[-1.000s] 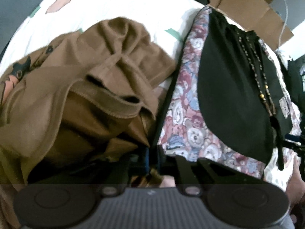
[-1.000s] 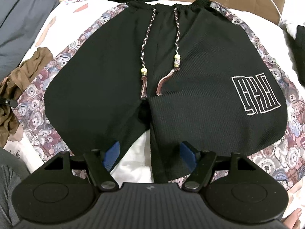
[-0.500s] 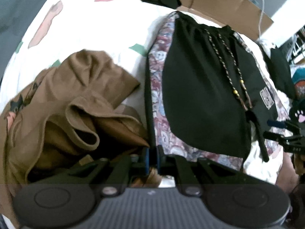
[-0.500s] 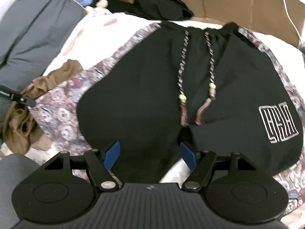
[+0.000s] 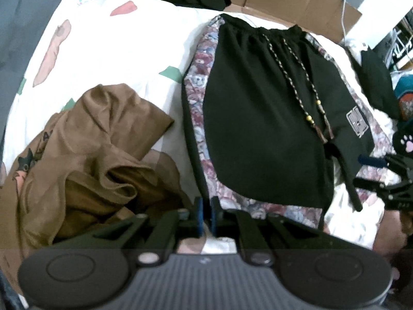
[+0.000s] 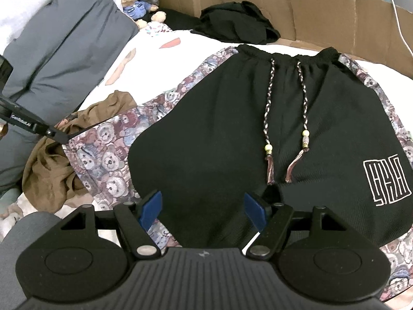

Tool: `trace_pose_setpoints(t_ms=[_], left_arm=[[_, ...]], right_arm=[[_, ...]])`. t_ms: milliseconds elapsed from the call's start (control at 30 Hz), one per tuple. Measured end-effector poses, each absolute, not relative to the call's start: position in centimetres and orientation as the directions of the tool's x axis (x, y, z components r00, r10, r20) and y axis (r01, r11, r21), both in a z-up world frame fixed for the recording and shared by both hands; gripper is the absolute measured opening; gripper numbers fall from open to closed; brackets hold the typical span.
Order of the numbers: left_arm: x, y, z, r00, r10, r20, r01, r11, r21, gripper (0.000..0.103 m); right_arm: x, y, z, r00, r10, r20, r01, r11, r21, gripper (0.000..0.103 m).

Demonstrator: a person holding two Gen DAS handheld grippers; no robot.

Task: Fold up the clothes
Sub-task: 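Move the open right tool to the bear-print side seam of the shorts, then grip the side seam with the right tool and fold it over the other half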

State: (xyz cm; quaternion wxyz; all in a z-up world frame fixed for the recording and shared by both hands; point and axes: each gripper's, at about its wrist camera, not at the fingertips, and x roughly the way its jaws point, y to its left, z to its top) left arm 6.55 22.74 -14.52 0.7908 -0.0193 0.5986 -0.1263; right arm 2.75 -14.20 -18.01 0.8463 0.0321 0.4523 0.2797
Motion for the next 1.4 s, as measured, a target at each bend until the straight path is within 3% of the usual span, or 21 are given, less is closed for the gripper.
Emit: trace_pose_setpoints(t_ms=[500, 867, 967, 1033, 1300, 1367, 1400], left_arm=[[7.4, 15.9, -12.0, 0.233, -0.393, -0.89, 0.273, 0.904, -0.328, 0.005], [8.5, 9.8, -11.4, 0.215, -0.501, -0.838, 0.34, 0.843, -0.417, 0.005], [9.0, 8.2, -11.5, 0.21, -0.518, -0.829, 0.356, 0.83, -0.429, 0.005], [9.1, 7.5, -11.5, 0.205, -0.523, -0.827, 0.368, 0.825, -0.43, 0.005], [9.2, 5.6, -11.9, 0.182, -0.537, -0.824, 0.402, 0.805, -0.436, 0.005], [9.2, 5.3, -12.0, 0.185, -0.538, -0.822, 0.404, 0.804, -0.436, 0.005], [9.1, 5.1, -12.0, 0.184, -0.543, -0.819, 0.403, 0.802, -0.441, 0.005]], right_arm=[[1.6, -9.5, -15.8, 0.418, 0.614, -0.669, -0.52, 0.766, 0.378, 0.075], [2.4, -8.5, -15.3, 0.466, 0.635, -0.617, -0.452, 0.77, 0.451, 0.073], [3.0, -9.2, -15.4, 0.476, 0.62, -0.624, -0.415, 0.784, 0.462, 0.052], [3.6, -9.4, -15.7, 0.467, 0.617, -0.634, -0.404, 0.786, 0.468, 0.033], [4.5, -9.4, -15.6, 0.512, 0.544, -0.665, -0.352, 0.839, 0.415, 0.032], [4.6, -9.6, -15.7, 0.521, 0.525, -0.673, -0.325, 0.851, 0.413, 0.028], [4.7, -9.7, -15.8, 0.525, 0.515, -0.678, -0.315, 0.857, 0.408, 0.021]])
